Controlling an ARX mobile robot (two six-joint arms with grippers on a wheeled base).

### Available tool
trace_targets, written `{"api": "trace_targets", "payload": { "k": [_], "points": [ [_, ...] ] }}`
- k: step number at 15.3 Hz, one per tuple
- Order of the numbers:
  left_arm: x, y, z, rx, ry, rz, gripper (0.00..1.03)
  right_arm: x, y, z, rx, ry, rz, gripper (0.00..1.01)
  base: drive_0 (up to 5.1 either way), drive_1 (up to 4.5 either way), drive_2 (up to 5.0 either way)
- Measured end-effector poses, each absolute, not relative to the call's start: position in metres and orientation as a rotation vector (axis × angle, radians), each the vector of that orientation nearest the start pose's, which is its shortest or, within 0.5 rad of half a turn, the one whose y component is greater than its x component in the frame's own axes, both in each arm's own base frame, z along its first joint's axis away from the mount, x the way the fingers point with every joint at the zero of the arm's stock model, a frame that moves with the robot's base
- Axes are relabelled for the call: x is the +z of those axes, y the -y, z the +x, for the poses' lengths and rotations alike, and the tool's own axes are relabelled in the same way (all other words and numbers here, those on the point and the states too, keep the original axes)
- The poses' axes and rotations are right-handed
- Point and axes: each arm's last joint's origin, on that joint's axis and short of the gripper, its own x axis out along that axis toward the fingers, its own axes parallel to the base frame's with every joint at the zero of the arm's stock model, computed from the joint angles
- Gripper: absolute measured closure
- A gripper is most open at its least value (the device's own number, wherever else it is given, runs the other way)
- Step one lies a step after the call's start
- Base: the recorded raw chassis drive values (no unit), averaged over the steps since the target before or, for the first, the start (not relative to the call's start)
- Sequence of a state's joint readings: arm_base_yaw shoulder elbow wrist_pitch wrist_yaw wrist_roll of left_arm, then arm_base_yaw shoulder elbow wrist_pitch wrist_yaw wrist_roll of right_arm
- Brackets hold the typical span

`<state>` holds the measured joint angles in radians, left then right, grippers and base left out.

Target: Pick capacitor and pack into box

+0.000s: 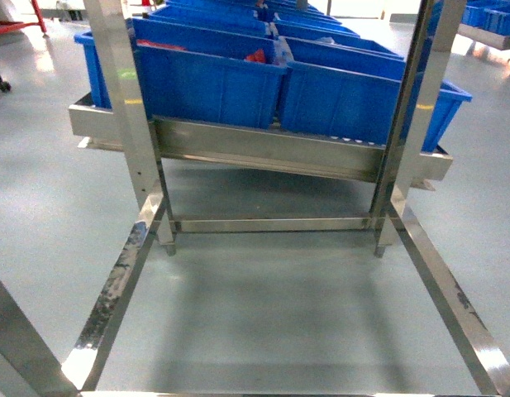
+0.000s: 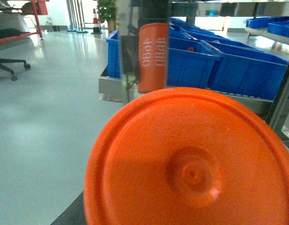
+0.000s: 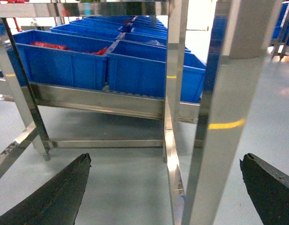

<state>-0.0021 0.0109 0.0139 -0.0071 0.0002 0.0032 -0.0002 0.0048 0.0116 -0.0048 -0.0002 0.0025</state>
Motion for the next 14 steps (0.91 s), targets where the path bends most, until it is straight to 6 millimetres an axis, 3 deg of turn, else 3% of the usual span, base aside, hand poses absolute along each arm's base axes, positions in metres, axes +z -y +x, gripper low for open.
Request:
{"api": "trace_targets", "payload": {
  "k": [14],
  "points": [
    [0.1667, 0.0002, 0.0975, -0.002, -0.004, 0.003, 0.59, 0.1665, 0.0, 0.0973, 0.0, 0.001, 0.002, 0.03, -4.9, 2.51, 2.5]
  ]
}}
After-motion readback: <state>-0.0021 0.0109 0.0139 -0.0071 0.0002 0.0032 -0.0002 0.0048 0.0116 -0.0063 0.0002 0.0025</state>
